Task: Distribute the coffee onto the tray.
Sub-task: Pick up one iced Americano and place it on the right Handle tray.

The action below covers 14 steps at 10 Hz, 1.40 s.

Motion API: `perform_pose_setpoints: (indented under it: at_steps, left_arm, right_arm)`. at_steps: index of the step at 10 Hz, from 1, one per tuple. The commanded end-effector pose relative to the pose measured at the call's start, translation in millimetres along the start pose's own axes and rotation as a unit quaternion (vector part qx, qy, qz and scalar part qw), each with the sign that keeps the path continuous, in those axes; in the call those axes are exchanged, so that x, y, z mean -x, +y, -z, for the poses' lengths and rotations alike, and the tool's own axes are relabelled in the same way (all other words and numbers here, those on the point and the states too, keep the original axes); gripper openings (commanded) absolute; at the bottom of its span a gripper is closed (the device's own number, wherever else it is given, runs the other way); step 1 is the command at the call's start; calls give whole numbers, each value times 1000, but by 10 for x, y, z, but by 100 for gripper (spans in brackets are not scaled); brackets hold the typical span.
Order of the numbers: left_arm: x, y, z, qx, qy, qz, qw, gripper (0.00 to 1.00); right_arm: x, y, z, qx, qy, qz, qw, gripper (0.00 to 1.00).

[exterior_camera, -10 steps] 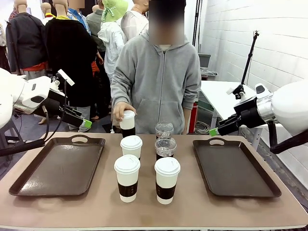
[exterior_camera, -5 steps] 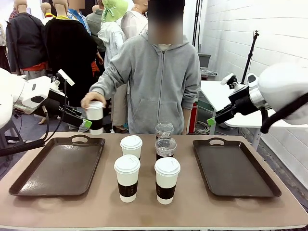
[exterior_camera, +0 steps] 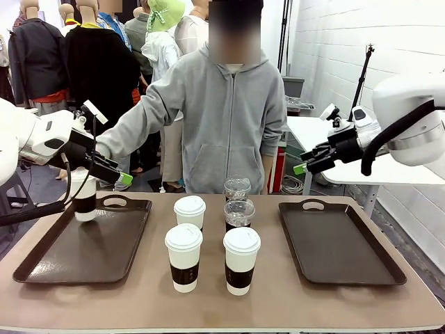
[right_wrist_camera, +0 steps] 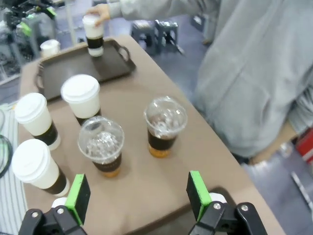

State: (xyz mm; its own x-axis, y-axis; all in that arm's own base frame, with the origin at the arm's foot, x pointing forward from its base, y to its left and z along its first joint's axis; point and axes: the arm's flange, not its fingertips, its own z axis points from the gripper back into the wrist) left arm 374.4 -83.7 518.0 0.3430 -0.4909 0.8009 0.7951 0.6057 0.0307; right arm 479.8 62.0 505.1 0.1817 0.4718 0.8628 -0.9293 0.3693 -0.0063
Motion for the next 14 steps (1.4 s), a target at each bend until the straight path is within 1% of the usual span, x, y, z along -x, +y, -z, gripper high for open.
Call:
perform_pose_setpoints:
  at_steps: [1,4,5,9,10,12,14]
  left_arm:
    - [19,3,4,3,-1,-2,1000,100]
    - [19,3,4,3,-1,-2,1000,100]
    - [19,3,4,3,-1,-2,1000,100]
    - [19,3,4,3,-1,-2,1000,100]
    - [19,3,4,3,-1,-2,1000,100]
    - [19,3,4,3,-1,-2,1000,100]
    - [19,3,4,3,-1,-2,1000,100]
  right_arm:
    - [130,-252,93,-44,-9,-17,999,100]
    - [109,-265,119,-47,6,-24,999,100]
    - [221,-219,106,-53,-8,-12,999,100]
    - [221,-219,106,-53,-8,-12,999,100]
    - [214,-255,94,-50,7,-15,999,100]
    - [310,-630,254,-89,-20,-6,996,100]
    - [517,-933,439,-109,-46,-6,993,100]
